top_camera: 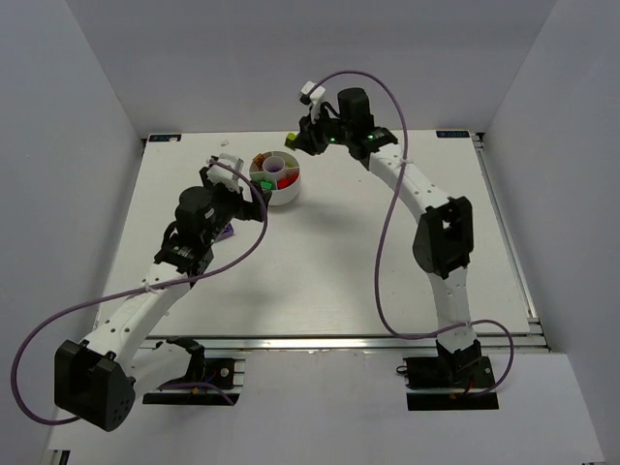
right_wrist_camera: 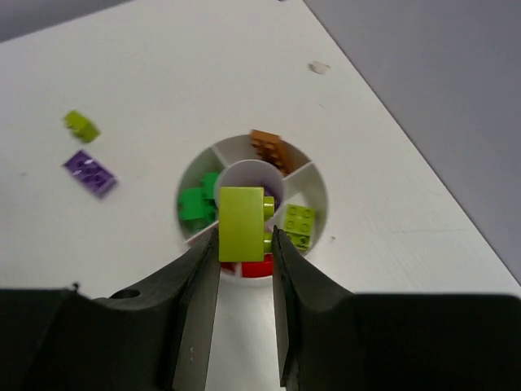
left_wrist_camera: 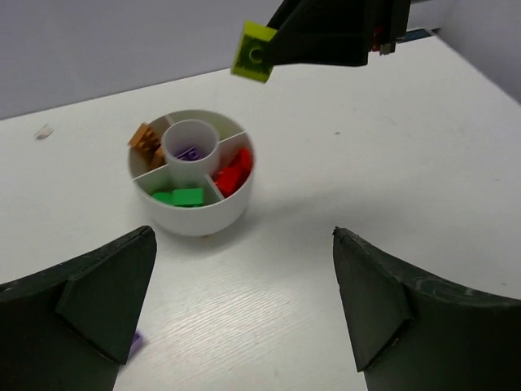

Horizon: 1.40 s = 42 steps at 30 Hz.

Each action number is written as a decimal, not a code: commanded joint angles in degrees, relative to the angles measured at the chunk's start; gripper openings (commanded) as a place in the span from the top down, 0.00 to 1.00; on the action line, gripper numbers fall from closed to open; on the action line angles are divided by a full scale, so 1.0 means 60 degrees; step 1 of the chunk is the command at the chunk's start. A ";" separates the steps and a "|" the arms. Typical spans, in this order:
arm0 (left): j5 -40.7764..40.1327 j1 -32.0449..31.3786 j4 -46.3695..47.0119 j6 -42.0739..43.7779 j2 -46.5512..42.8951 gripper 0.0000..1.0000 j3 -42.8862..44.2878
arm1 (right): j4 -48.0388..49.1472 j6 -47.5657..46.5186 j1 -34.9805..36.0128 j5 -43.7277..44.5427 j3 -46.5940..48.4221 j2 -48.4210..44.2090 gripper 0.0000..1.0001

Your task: Sort the legos into containers by color

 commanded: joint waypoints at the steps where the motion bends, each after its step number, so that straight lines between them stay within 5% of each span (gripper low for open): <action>1: -0.0923 0.0343 -0.0256 -0.0001 -0.0172 0.02 0.0233 | -0.0484 0.0216 0.0218 0.1866 0.1868 0.1074 1.00; 9: -0.0614 0.1150 -0.0094 -0.0528 -0.0114 0.02 0.0233 | 0.0849 0.0480 0.0379 0.3466 0.1990 0.2188 1.00; 42: 0.0016 0.1326 -0.0109 -0.0499 0.0107 0.02 0.0277 | 0.0893 0.0598 0.0394 0.3408 0.2240 0.2805 1.00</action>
